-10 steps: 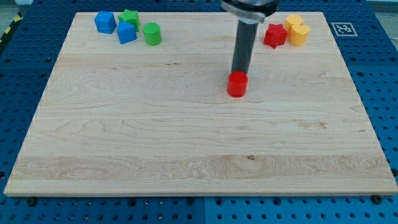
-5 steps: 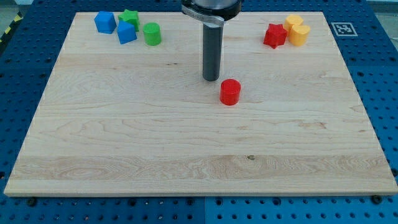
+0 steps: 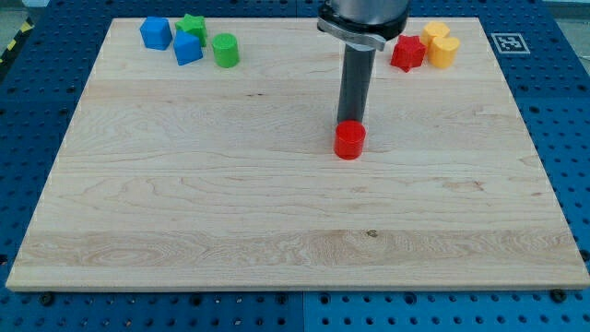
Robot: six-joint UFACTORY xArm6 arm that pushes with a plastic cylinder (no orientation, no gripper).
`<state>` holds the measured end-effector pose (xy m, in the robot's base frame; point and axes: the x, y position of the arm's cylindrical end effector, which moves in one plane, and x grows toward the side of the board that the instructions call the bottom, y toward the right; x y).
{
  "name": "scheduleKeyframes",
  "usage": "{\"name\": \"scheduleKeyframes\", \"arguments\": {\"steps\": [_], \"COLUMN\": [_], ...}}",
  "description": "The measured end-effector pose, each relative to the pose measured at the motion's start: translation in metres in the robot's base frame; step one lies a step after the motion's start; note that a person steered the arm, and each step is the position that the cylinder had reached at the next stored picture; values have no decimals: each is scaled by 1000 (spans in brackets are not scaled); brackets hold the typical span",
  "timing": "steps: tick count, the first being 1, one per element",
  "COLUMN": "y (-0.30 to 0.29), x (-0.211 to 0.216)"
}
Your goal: Separate the red circle from the yellow heart
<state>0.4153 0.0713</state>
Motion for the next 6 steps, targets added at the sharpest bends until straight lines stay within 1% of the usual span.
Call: {"name": "scheduleKeyframes", "arguments": {"steps": [1,3,6], "y": [9,9,1], "x": [7,30,89]}}
